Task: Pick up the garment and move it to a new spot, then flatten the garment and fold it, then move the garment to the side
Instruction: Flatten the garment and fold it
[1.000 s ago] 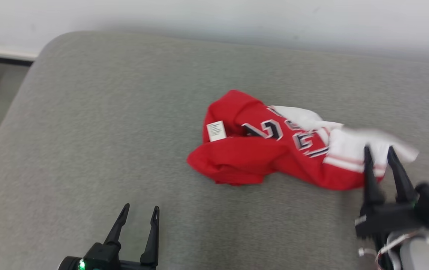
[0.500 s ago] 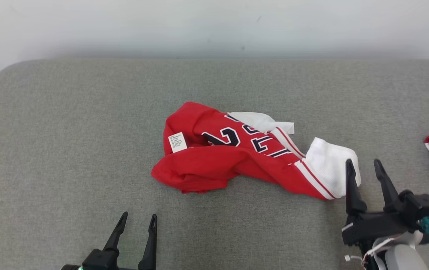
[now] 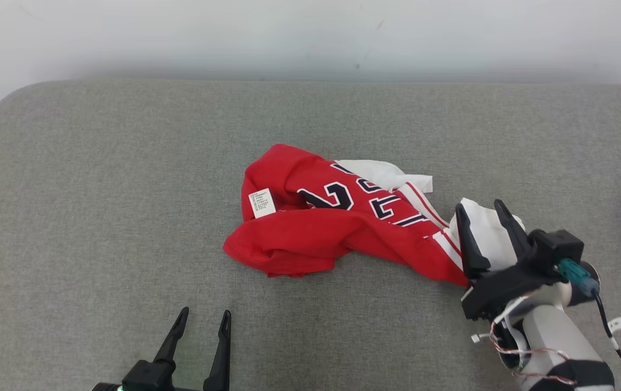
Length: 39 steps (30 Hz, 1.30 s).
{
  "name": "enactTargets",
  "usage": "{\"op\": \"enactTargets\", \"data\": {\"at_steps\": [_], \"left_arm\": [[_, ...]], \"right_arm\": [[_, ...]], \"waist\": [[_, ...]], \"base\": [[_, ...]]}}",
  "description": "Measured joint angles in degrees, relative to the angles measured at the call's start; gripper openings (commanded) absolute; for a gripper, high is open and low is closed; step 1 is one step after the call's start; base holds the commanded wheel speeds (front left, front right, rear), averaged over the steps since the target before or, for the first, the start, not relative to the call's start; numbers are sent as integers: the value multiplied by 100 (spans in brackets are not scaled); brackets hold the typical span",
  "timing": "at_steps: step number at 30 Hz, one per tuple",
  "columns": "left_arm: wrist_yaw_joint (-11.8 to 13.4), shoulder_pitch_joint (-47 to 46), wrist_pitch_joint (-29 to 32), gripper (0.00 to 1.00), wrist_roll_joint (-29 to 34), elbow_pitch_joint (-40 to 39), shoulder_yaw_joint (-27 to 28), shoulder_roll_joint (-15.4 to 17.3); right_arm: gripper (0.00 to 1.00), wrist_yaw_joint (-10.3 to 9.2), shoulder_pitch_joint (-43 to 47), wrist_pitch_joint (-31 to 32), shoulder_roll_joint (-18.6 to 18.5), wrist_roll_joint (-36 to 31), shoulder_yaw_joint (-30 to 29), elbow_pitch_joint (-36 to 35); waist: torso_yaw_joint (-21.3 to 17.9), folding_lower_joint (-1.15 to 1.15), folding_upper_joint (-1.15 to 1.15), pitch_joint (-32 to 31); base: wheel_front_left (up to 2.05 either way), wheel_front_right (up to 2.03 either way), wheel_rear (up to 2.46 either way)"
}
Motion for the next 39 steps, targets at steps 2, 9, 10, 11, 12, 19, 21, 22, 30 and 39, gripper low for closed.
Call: {"op": "enactTargets", "data": {"at_steps": [2,9,10,11,12,19,21,22,30,39], "left_arm": [[0,-1,0,100,-8,12,-8,1],[11,0,0,100,-54,21,-27,1],[12,0,0,100,-60,20,-31,1],[12,0,0,100,-63,19,-30,1],[13,0,0,100,-68,15,-29,0],[16,0,0,100,-75,-2,-14,1],[14,-1,0,100,-75,-2,-14,1],[10,-1,0,100,-74,-2,-18,0],[-1,27,0,100,-58,-5,75,1],[-35,91,0,100,-30,-16,174,-1]], "right_arm": [[100,0,-205,-1,-15,-23,115,225],[49,0,-555,-1,-65,-181,211,991],[25,0,-560,-1,-65,-190,169,1066],[15,0,-570,0,-68,-229,149,1152],[0,0,-573,-1,-67,-259,131,1211],[0,0,-647,0,-40,-335,-44,1240],[0,0,-663,2,-44,-354,-74,1095],[0,0,-686,1,-41,-353,-133,869],[0,0,-466,-2,-57,-448,-326,-1716],[0,0,1377,0,148,-432,-1094,-2469]], "waist": [[30,0,0,20],[117,0,0,64],[126,0,0,65],[134,0,0,63],[140,0,0,60],[151,0,0,44],[154,0,0,42],[156,0,0,40],[87,0,0,-35],[-147,0,0,-116]], "base": [[0,0,0],[0,0,0],[0,0,0],[0,0,0],[0,0,0],[0,0,0],[0,0,0],[0,0,0],[0,0,0],[0,0,0]]}}
